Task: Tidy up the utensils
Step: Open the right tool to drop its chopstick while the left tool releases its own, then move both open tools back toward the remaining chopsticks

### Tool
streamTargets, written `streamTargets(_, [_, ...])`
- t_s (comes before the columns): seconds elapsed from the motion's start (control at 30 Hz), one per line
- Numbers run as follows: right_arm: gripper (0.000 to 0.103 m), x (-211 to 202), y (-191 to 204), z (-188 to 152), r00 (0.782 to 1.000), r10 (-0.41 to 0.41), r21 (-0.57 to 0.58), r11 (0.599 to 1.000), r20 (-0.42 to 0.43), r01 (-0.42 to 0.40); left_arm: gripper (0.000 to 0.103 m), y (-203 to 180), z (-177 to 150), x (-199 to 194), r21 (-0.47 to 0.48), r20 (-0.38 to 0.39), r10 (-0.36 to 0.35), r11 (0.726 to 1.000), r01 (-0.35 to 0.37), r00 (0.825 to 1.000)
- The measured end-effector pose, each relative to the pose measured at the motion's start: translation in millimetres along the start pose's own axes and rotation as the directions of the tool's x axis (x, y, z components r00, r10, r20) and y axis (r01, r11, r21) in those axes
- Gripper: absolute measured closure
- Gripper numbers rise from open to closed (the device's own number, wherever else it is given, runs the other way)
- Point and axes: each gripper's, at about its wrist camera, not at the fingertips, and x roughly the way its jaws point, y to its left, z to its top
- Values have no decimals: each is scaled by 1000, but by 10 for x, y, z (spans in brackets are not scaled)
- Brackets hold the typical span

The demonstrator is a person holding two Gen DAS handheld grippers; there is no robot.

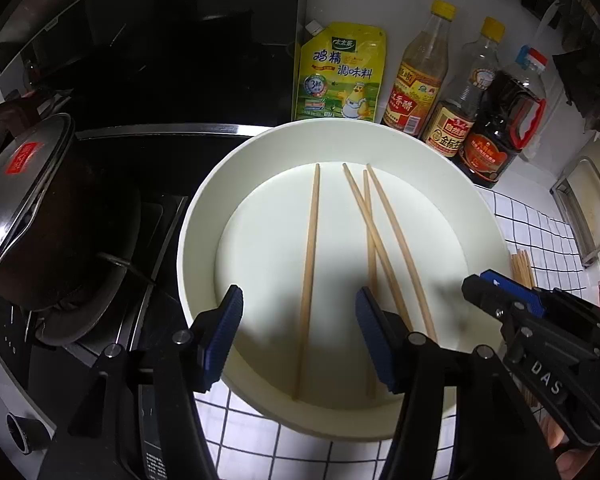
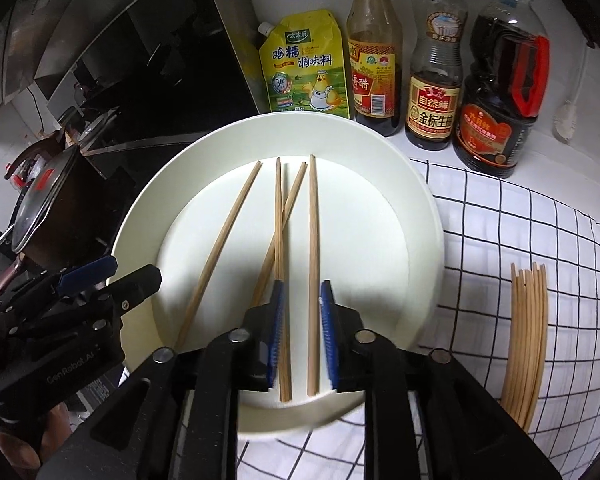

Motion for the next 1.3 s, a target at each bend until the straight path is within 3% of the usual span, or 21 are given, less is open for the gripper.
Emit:
streamTargets(0.7, [79,-604,-380,-431,999,-31,8,1000,45,30,40,-530,-283,-372,26,31,-19,999,19,999])
streamTargets(1.3, [77,-875,-1227,-878,990,-139,117,984,37,133,34,-1132,-508,-355,73,18,-71,995,69,997])
